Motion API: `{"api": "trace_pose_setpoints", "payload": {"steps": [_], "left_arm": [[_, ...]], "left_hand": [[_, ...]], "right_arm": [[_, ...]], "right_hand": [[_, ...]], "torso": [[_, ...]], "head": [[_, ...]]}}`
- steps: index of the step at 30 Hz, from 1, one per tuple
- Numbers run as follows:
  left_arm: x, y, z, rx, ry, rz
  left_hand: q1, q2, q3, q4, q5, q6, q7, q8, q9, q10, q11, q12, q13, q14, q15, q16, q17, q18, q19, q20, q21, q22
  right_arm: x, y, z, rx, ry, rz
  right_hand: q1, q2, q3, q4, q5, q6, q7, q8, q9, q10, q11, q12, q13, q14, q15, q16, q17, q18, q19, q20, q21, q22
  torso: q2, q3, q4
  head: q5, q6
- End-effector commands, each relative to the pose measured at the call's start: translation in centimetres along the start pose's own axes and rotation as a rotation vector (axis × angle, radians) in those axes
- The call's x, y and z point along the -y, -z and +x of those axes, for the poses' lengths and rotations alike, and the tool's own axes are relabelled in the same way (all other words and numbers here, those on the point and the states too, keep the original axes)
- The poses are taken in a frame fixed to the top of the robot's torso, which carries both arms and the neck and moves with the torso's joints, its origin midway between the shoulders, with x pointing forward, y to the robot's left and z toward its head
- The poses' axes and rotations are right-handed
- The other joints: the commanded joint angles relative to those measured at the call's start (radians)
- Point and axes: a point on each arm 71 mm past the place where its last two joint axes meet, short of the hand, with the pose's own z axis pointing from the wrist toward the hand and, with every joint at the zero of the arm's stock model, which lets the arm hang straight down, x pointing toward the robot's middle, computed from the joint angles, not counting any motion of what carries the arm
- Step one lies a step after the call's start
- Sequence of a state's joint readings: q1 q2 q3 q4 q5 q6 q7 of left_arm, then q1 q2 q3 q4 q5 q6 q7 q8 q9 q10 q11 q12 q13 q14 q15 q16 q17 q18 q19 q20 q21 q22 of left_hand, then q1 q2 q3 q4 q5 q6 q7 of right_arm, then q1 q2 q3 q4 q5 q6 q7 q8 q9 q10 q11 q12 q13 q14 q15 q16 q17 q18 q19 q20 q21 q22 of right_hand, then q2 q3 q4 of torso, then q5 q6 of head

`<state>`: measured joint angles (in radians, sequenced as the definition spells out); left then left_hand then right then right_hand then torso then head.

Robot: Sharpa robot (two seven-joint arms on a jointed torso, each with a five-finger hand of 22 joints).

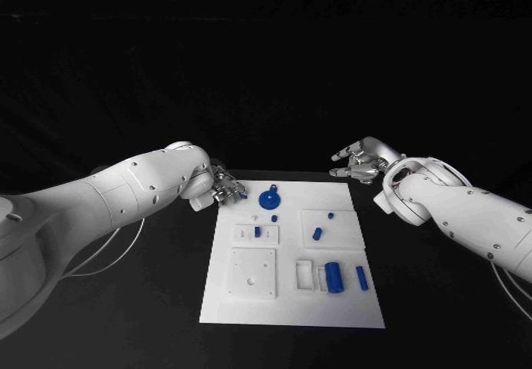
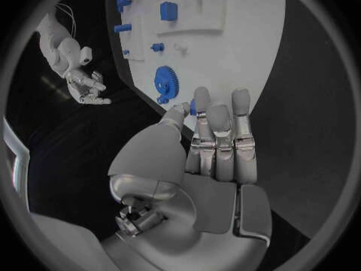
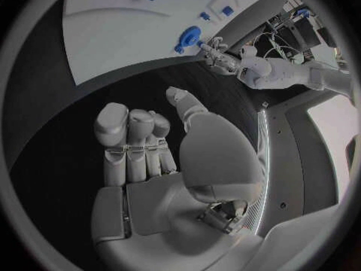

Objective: Assemble the parts on the task board

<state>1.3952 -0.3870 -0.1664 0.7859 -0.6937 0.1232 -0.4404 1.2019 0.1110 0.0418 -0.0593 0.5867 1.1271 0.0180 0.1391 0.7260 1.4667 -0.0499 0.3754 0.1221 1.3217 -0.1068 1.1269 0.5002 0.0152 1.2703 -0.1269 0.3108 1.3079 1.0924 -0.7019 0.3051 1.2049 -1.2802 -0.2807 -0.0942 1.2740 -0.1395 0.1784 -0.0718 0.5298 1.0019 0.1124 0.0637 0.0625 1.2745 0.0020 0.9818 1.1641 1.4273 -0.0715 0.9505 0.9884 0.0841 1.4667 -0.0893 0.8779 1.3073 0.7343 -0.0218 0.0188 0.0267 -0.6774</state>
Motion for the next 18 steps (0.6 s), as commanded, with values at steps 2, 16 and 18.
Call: {"api": "trace_pose_setpoints", "payload": {"steps": [2, 16, 18], "left_arm": [[0.2, 0.1, 0.3, -0.046, 0.032, 0.023], [0.4, 1.7, 0.4, -0.083, 0.166, 0.074], [0.4, 2.4, 0.5, -0.076, 0.165, 0.087]], "left_hand": [[-0.021, 0.004, 0.067, -0.065, 0.016, 0.004, -0.005, 0.008, 0.017, 0.040, -0.003, 0.001, -0.001, -0.003, -0.001, 0.006, 0.003, -0.003, -0.009, 0.000, 0.014, 0.020], [-0.085, -0.001, 0.112, -0.153, 0.133, 0.057, -0.018, -0.002, 0.097, 0.048, -0.008, 0.071, 0.004, 0.031, -0.013, 0.019, 0.019, -0.004, -0.004, -0.012, 0.060, 0.020], [-0.094, 0.000, 0.113, -0.165, 0.141, 0.066, -0.018, -0.019, 0.115, 0.048, -0.010, 0.078, 0.003, 0.034, -0.013, 0.019, 0.023, -0.003, -0.005, -0.012, 0.067, 0.020]], "right_arm": [[-0.1, 0.0, 0.1, -0.016, 0.005, -0.003], [0.2, 0.1, -0.1, -0.012, 0.008, 0.004], [0.2, 0.2, -0.2, -0.011, 0.009, 0.006]], "right_hand": [[-0.009, 0.002, -0.001, 0.005, 0.001, 0.006, 0.002, -0.001, 0.001, 0.002, -0.004, 0.001, 0.001, 0.000, -0.001, -0.006, -0.001, 0.014, 0.046, -0.001, -0.003, 0.105], [-0.012, 0.002, 0.000, 0.007, 0.002, 0.008, 0.002, -0.001, 0.001, 0.002, -0.004, 0.001, 0.001, 0.000, -0.001, -0.007, -0.001, 0.013, 0.046, -0.001, -0.004, 0.105], [-0.012, 0.002, 0.000, 0.007, 0.002, 0.008, 0.002, -0.001, 0.001, 0.002, -0.004, 0.001, 0.001, 0.000, -0.001, -0.007, -0.001, 0.013, 0.046, -0.001, -0.004, 0.105]], "torso": [[-0.001, -0.0001, 0.0011], [-0.004, -0.0001, 0.0059], [-0.005, 0.0000, 0.0077]], "head": [[0.000, -0.001], [-0.007, -0.010], [-0.007, -0.011]]}}
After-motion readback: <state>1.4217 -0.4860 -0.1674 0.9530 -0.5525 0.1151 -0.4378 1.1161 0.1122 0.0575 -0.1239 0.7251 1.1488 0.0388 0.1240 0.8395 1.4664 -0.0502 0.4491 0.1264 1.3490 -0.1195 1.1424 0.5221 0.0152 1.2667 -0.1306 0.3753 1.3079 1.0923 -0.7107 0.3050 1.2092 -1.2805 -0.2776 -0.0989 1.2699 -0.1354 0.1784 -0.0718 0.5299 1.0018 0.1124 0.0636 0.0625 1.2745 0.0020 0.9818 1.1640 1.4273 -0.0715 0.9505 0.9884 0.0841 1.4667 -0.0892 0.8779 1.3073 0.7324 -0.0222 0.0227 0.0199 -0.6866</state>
